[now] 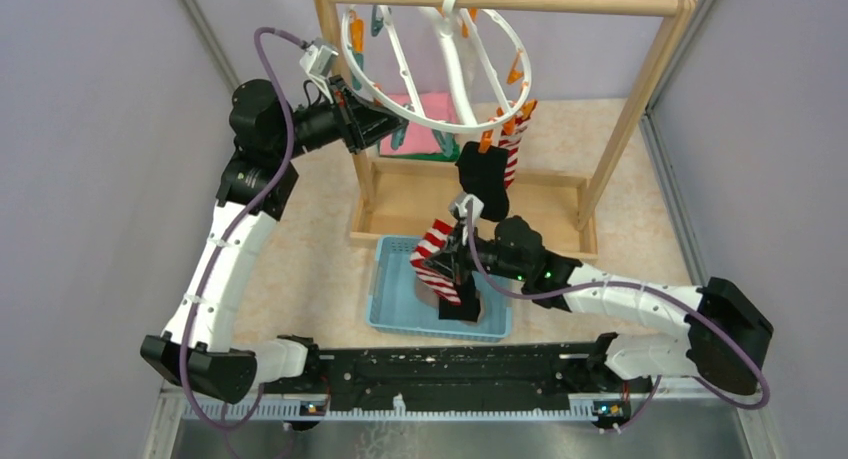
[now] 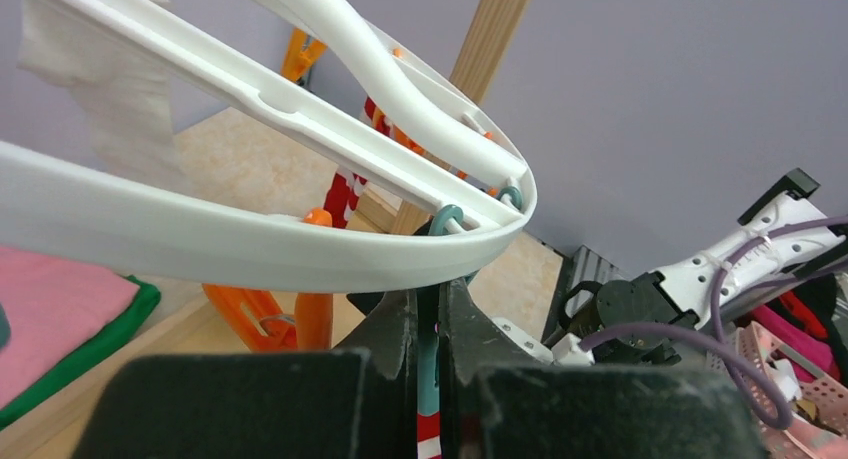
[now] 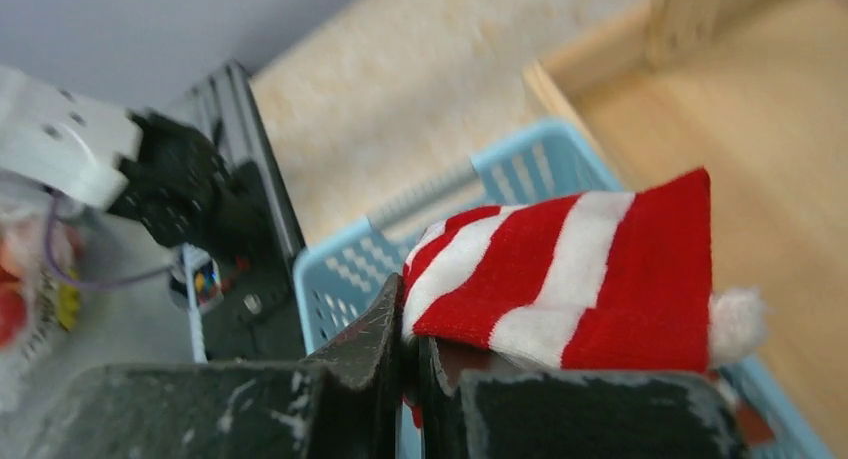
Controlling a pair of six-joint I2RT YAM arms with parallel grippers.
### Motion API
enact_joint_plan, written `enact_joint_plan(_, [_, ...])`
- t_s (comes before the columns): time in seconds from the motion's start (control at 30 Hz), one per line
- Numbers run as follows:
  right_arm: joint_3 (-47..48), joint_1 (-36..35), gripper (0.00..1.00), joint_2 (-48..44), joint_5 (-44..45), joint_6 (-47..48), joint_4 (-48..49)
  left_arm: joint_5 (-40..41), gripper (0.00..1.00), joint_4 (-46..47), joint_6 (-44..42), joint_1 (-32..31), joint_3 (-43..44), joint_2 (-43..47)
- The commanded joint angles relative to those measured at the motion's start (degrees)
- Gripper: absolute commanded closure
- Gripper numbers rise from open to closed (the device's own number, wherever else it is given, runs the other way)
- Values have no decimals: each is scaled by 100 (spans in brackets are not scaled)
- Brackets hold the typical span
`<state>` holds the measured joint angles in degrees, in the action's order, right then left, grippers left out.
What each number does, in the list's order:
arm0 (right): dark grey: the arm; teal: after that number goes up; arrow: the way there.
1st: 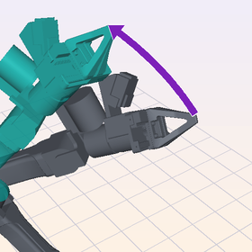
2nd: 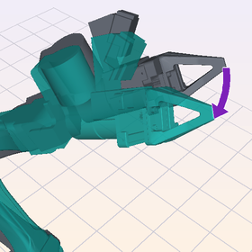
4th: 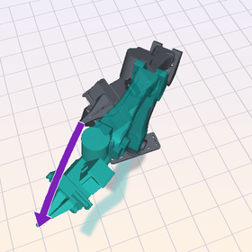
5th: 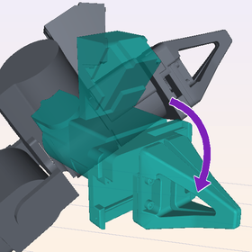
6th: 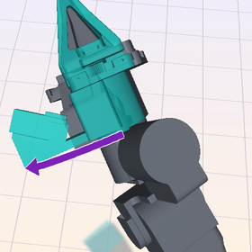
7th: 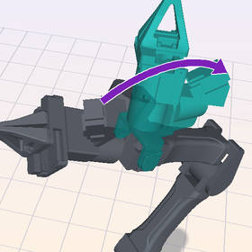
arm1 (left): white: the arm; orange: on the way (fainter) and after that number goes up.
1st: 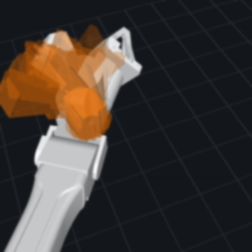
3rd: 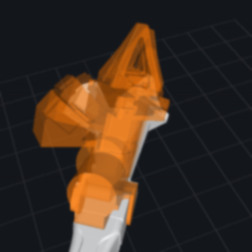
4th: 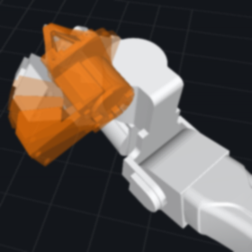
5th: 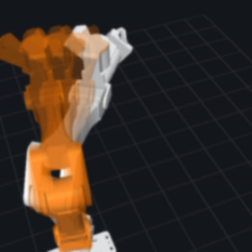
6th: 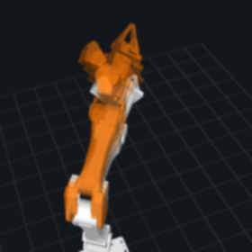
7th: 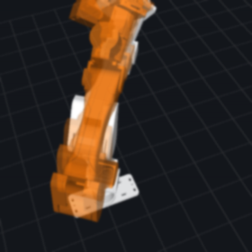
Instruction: Remove the socks clipped to the hanger
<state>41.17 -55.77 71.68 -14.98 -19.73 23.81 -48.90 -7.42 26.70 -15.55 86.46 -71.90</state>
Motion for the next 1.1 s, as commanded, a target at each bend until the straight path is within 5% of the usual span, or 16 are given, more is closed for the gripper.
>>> enact_joint_plan(0.0, [-560,-66,91,-688,547,435,-932,893,100,-347,-466,41,154,221])
enact_joint_plan(0.23, [-395,-66,22,-957,1657,302,-2281,1415,100,-407,-302,283,-36,187])
enact_joint_plan(0.33, [-249,-58,4,-1367,2364,179,-2568,1395,100,-327,-244,395,92,152])
enact_joint_plan(0.53, [196,525,1,-1701,2506,442,-2354,1379,99,-335,-244,525,157,216])
enact_joint_plan(0.8, [845,949,17,-1112,1819,1039,-1177,1393,85,-407,-262,578,29,368])
enact_joint_plan(0.87, [1005,951,32,-844,1562,1024,-923,1392,66,-481,-262,609,33,413])
enact_joint_plan(1.0, [1013,943,96,-597,1071,807,-545,1394,6,-892,-317,778,35,595])
enact_joint_plan(1.07, [953,901,100,-596,957,700,-387,1274,1,-1182,-483,879,-10,739])
